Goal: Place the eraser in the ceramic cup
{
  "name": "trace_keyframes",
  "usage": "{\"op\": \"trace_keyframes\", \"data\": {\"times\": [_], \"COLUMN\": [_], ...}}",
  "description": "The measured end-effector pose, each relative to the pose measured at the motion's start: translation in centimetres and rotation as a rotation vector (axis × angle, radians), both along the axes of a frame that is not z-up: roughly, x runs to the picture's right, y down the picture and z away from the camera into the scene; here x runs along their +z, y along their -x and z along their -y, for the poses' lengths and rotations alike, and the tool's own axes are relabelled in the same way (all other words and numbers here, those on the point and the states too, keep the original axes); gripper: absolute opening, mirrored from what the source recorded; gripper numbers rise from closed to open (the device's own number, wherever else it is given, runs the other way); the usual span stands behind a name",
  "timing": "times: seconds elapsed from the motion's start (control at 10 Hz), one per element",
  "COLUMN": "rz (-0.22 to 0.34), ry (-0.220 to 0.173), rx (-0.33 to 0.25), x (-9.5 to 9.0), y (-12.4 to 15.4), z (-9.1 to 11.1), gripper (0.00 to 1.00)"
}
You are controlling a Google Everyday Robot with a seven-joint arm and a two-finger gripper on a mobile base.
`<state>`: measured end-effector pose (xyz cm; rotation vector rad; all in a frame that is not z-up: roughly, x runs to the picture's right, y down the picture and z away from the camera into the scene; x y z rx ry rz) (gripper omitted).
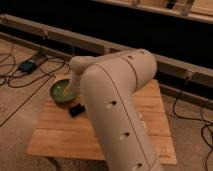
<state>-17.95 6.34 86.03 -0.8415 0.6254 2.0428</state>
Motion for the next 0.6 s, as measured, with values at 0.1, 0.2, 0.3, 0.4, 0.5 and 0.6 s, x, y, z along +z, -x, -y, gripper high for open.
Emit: {"op": "trace_keyframes", "data": {"times": [0.1,0.2,0.3,0.4,0.5,0.6], "rz": [-0.006,-0.009,-0.01,-0.01,-0.014,-0.022], "ry": [0.01,0.019,0.03,0.037,0.05,0.063], "rx": [0.007,0.01,0.012,0.013,0.014,0.014], "x": [-0.2,-0.3,-0.3,-0.2,0.0,0.4], "y": [-0.8,-1.3,-1.8,-2.0,-2.4,-2.9], "z": [-0.1,-0.1,-0.2,-0.4,-0.6,-0.8], "gripper": [0.75,0.75,0.75,0.75,0.75,0.75]}}
